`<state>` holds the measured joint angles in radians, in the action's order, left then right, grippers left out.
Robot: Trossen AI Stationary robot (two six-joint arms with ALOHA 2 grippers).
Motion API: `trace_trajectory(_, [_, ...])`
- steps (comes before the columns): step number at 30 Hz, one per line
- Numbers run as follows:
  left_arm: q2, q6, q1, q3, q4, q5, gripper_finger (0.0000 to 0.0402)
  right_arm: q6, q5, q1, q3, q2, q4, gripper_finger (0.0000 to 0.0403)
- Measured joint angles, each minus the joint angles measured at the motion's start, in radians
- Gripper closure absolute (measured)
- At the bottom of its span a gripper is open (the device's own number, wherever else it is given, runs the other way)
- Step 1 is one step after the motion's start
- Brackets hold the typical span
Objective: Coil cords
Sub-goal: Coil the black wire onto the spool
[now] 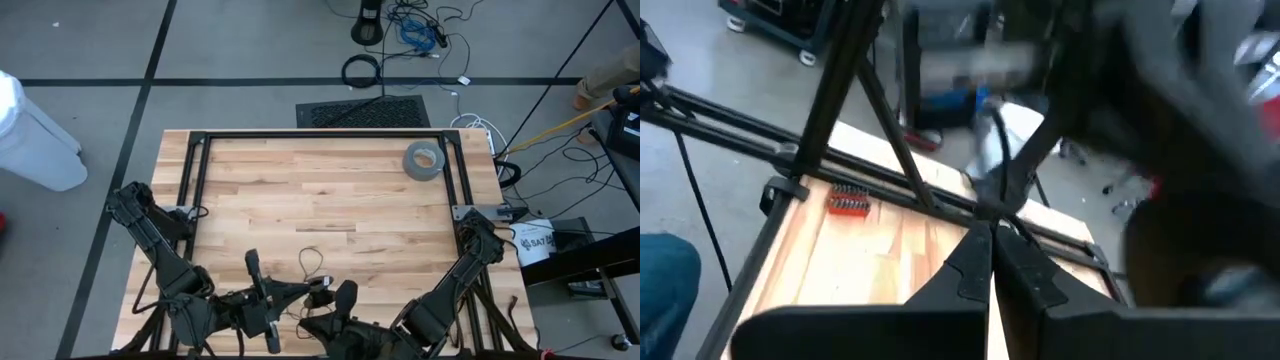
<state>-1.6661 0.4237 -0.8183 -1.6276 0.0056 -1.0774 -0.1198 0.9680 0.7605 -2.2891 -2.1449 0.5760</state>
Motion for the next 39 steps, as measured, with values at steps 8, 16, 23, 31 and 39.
trace_trajectory(8, [-0.001, -0.018, -0.027, 0.001, 0.082, 0.029, 0.0400, 0.001, 0.133, -0.008, 0.008, -0.091, 0.025, 0.0403])
trace_trajectory(16, [0.000, -0.098, -0.035, 0.001, 0.094, 0.100, 0.0400, -0.085, 0.311, -0.017, 0.010, -0.129, 0.025, 0.0403])
trace_trajectory(23, [-0.005, -0.101, -0.025, 0.001, 0.085, 0.056, 0.0400, -0.184, 0.409, 0.020, 0.010, -0.129, -0.049, 0.0403])
trace_trajectory(31, [-0.005, -0.104, -0.025, 0.000, 0.094, 0.030, 0.0400, -0.232, 0.417, 0.059, 0.010, -0.134, -0.059, 0.0403])
trace_trajectory(39, [-0.006, -0.105, -0.004, 0.000, 0.093, 0.027, 0.0400, -0.475, 0.418, 0.038, 0.010, -0.196, -0.166, 0.0403])
